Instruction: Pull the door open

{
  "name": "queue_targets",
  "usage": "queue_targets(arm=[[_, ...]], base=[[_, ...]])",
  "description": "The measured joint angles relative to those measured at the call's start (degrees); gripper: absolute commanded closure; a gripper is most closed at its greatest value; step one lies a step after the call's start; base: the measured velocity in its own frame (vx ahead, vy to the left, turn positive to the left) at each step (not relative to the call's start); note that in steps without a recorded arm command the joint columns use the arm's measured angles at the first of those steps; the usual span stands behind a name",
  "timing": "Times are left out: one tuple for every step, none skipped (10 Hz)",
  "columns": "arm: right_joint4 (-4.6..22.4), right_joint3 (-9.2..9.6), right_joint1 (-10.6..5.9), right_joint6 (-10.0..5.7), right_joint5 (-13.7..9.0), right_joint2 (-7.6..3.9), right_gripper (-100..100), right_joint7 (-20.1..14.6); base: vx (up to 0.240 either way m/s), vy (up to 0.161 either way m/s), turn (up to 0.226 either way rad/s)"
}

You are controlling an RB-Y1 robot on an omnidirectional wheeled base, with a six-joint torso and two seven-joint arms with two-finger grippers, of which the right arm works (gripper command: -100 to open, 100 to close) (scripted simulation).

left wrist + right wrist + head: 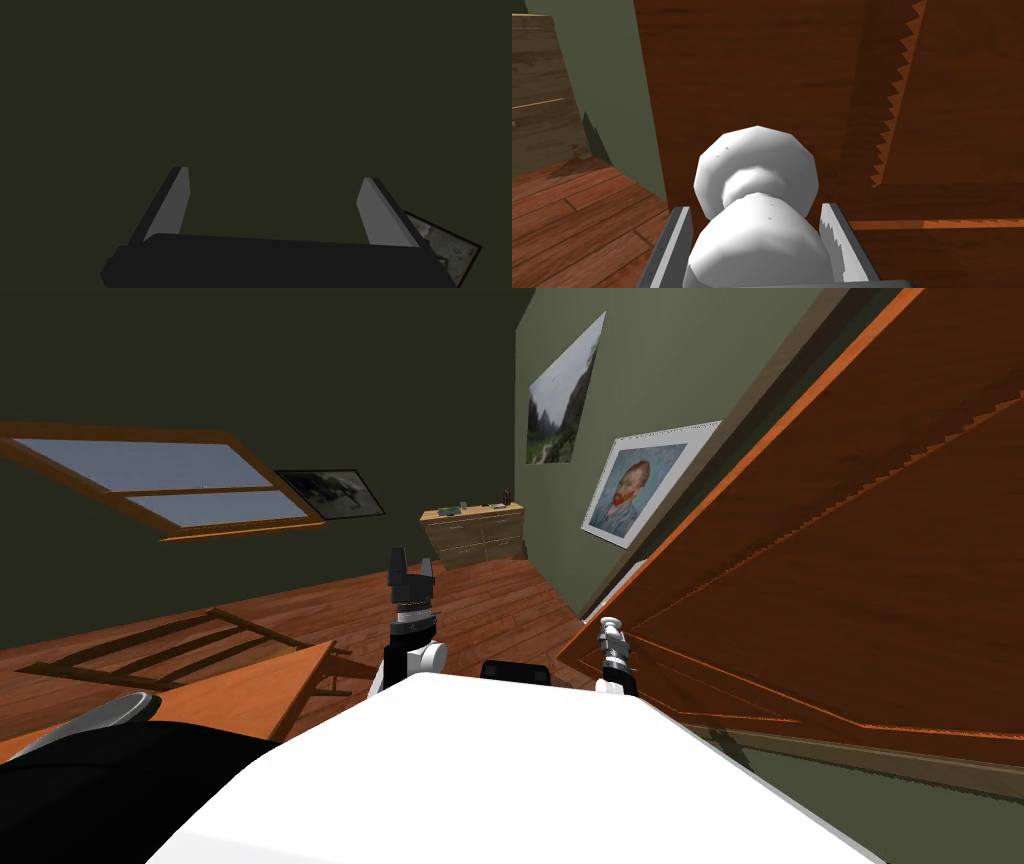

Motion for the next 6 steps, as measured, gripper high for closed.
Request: queue_targets(arm=[[-0.14, 0.69, 0.22, -0.09, 0.37, -0.27, 100, -0.44], [0.33, 1.39, 0.11, -0.52, 0.77, -0.66, 100, -1.18], [0.28, 2.00, 0.17, -0.73, 1.10, -0.92, 100, -1.76], [0.00, 2.65, 0.30, -0.75, 1.43, -1.05, 100, -2.17], [0.03, 2.90, 0.38, -0.65, 1.54, -0.93, 100, -2.22], [0.12, 3.29, 0.44, -0.94, 1.76, -1.29, 100, -2.62]], base=[[-0.186, 0.012, 0.046], [-0.219, -0.014, 0.048], [-0.232, -0.048, 0.058], [-0.102, -0.017, 0.030], [-0.163, -0.014, 0.107], [-0.191, -0.021, 0.083]])
